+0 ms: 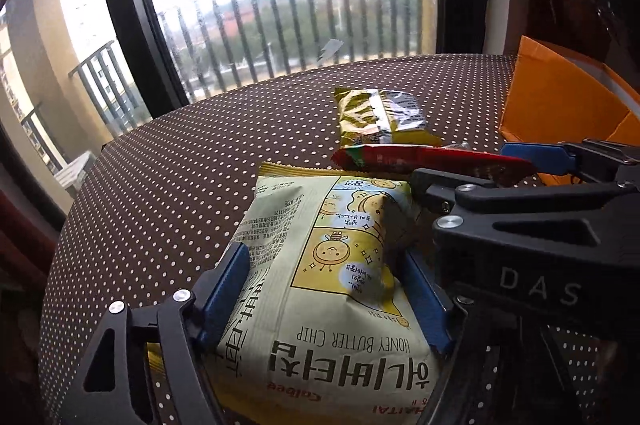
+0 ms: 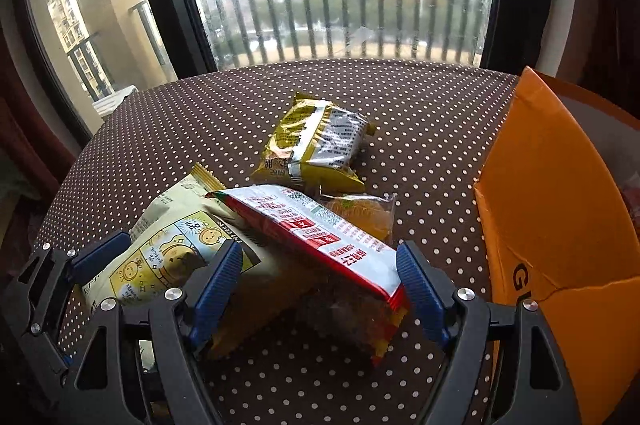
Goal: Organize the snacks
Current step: 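Grasp the red-and-white packet with right gripper while left grasps yellow chip bag, then lift and carry the red packet and yellow chip bag toward the shoebox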
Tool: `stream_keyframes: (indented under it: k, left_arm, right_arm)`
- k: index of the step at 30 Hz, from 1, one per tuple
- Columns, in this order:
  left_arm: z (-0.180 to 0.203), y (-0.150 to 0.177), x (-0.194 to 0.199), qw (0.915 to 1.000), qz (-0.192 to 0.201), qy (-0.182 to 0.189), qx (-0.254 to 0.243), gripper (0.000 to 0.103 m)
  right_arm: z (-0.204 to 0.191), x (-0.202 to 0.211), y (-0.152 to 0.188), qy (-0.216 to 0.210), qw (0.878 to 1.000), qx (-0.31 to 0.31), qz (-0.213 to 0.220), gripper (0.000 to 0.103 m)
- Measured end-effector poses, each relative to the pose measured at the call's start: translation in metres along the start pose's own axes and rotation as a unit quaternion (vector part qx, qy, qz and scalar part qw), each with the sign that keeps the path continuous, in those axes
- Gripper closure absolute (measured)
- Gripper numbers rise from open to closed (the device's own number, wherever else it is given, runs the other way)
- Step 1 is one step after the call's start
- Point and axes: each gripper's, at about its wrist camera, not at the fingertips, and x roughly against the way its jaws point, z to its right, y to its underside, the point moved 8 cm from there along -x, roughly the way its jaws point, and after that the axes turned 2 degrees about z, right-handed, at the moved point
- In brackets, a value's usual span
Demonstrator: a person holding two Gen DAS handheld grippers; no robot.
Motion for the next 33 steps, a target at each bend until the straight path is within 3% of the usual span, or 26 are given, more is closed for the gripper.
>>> stream_keyframes:
  k: [6,11,13,16,18,19,22,24,33]
  left_arm:
    - [-0.023,0.0,-0.003,0.9989,-0.006,-0.023,0.041,0.026]
    - [-0.022,-0.006,-0.007,0.9987,0.0,-0.016,0.048,0.027]
    - [-0.021,-0.009,-0.007,0.9986,0.002,-0.01,0.052,0.027]
    - [-0.018,-0.009,-0.005,0.9987,0.005,-0.006,0.051,0.027]
    - [-0.016,-0.008,-0.003,0.9985,0.008,-0.005,0.055,0.032]
    - [-0.016,-0.007,-0.002,0.9983,0.009,-0.003,0.058,0.033]
    - [-0.013,-0.003,0.005,0.9978,0.015,-0.001,0.065,0.038]
    - [-0.011,-0.001,0.01,0.9976,0.018,-0.002,0.067,0.041]
    - [-0.002,0.011,0.036,0.9945,0.03,0.011,0.1,0.051]
  right_arm:
    - [-0.016,-0.012,-0.007,-0.014,1.0,0.028,0.0,0.021]
    - [-0.015,-0.024,-0.008,-0.024,1.0,0.016,-0.005,0.022]
    - [-0.014,-0.028,-0.007,-0.034,0.999,0.01,-0.011,0.028]
    - [-0.015,-0.028,-0.004,-0.045,0.999,0.005,-0.018,0.048]
    - [-0.012,-0.026,-0.002,-0.034,0.999,0.002,-0.018,0.07]
    - [-0.01,-0.025,-0.001,-0.03,0.999,-0.002,-0.018,0.075]
    - [-0.008,-0.021,0.003,-0.038,0.999,-0.016,-0.021,0.079]
    - [-0.009,-0.015,0.006,-0.044,0.999,-0.018,-0.021,0.09]
    - [-0.008,0.021,0.023,-0.044,0.999,-0.013,0.001,0.091]
